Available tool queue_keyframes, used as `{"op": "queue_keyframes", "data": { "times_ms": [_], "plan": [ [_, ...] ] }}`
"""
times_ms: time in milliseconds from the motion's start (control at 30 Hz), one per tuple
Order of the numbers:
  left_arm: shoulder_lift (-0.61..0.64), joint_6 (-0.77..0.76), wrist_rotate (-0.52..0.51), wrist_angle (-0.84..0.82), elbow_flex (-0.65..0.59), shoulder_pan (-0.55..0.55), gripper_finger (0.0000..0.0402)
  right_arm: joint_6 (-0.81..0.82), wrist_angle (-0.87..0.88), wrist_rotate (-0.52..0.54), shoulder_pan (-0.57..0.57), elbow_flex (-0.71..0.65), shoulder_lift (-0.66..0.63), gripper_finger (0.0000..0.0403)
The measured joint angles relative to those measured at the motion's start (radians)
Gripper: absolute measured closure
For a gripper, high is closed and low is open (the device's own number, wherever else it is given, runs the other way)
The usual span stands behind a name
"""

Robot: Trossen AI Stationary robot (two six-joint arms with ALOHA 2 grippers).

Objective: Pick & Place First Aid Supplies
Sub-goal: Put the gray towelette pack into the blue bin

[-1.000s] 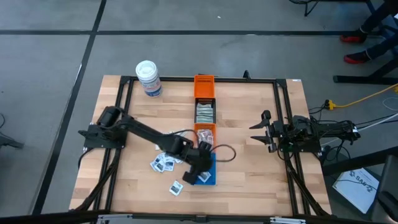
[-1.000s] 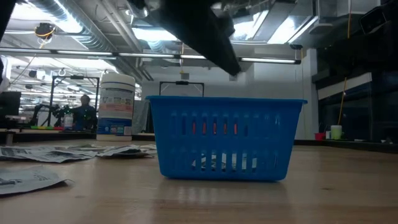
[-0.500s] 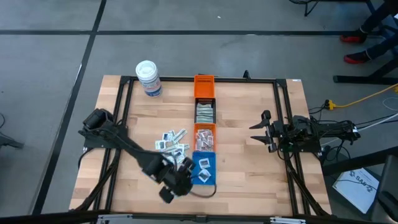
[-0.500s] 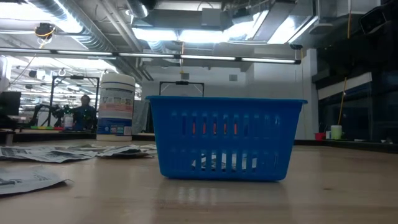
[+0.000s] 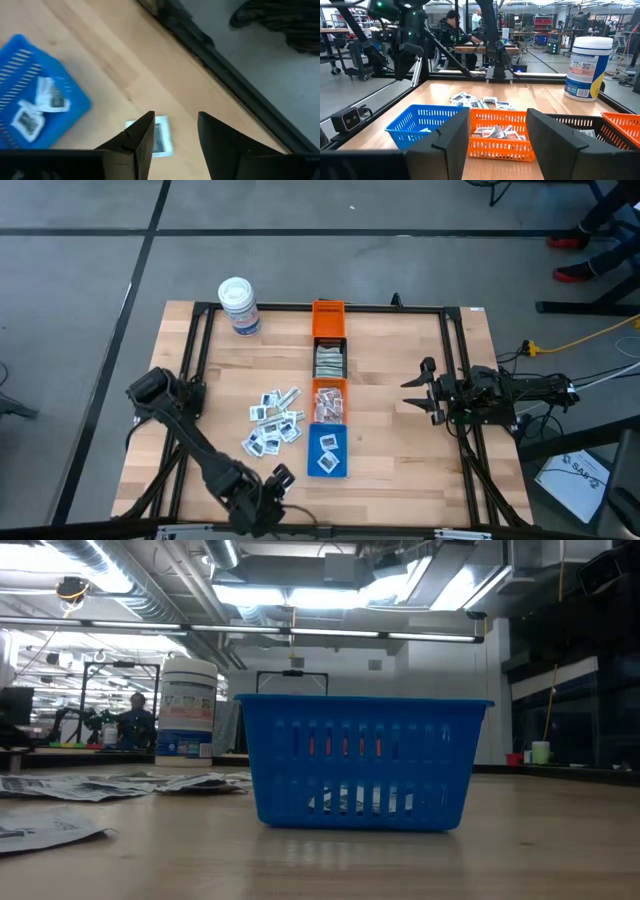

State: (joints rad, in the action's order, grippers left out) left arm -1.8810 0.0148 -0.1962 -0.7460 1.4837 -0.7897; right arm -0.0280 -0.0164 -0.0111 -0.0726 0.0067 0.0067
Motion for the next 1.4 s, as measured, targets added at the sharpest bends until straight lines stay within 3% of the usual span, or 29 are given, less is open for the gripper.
{"op": "queue_keyframes", "data": {
  "times_ms": [633,1400],
  "plan": [
    [-0.185,-0.109,-0.086,-0.044,-0.001,-0.022,0.0259,0.000,0.000,0.000,0.000,0.000,0.000,0.0208],
    [-0.195,-0.159,-0.096,0.002,-0.069,0.041,0.0261,0.000,0.000,0.000,0.000,0.000,0.000,0.0208]
  ]
}}
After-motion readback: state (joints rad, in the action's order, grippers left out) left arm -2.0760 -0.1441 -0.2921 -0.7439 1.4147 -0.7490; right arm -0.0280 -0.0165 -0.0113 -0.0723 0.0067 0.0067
